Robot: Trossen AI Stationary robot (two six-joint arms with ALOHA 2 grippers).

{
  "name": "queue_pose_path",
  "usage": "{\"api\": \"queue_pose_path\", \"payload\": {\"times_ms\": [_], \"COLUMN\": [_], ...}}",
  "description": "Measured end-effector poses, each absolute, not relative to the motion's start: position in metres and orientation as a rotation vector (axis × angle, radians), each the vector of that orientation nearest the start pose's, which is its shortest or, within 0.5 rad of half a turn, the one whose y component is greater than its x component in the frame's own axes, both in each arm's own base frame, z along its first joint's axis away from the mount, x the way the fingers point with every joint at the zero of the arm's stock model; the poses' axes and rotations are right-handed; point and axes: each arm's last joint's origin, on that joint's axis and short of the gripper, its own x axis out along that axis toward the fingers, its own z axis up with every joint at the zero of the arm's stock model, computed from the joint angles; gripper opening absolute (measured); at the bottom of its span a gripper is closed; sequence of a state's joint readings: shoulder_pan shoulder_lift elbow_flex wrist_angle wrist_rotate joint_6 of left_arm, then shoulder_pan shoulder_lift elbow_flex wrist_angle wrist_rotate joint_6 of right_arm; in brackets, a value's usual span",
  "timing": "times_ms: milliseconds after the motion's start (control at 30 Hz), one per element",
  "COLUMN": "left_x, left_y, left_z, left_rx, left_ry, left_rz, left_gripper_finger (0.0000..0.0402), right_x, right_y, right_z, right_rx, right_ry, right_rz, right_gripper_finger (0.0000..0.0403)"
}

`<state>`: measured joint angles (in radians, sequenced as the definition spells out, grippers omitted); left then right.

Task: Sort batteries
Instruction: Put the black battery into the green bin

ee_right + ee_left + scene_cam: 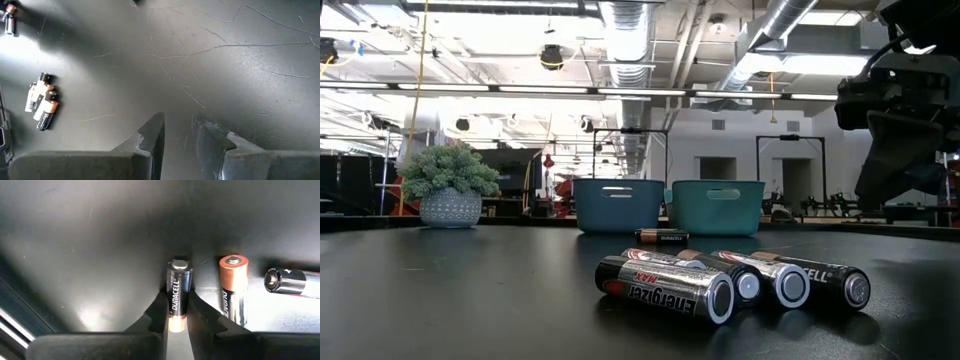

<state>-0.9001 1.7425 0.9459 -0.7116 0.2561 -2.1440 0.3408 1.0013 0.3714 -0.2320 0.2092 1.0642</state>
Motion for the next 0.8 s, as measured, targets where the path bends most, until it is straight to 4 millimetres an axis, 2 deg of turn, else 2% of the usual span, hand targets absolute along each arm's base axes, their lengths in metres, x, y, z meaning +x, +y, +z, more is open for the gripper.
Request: {"api": "queue_pose_path", "payload": {"times_ms": [233,367,433,533,667,800], "left_x": [0.172,0.173,0.17,0.172,0.177,0.191], "left_y": [-0.23,-0.231,-0.227,-0.221,-0.209,-0.196], "left_z": [0.137,0.148,0.154,0.169,0.181,0.199], "left_rx": [-1.092,-1.13,-1.105,-1.123,-1.115,-1.161], "left_ry": [1.606,1.575,1.558,1.544,1.445,1.24], "left_rz": [0.97,1.037,1.114,1.127,1.161,1.079], "left_gripper_finger": [0.0044,0.0051,0.0052,0.0053,0.0054,0.0055], "right_x": [0.165,0.163,0.163,0.162,0.162,0.162], "right_y": [0.052,0.052,0.051,0.051,0.051,0.051], "right_z": [0.156,0.155,0.155,0.154,0.154,0.154], "right_rx": [0.704,0.689,0.685,0.658,0.623,0.622], "right_ry": [0.813,0.83,0.835,0.85,0.856,0.855], "right_rz": [-0.302,-0.308,-0.31,-0.308,-0.293,-0.291], "right_gripper_finger": [0.0118,0.0118,0.0118,0.0118,0.0118,0.0118]}}
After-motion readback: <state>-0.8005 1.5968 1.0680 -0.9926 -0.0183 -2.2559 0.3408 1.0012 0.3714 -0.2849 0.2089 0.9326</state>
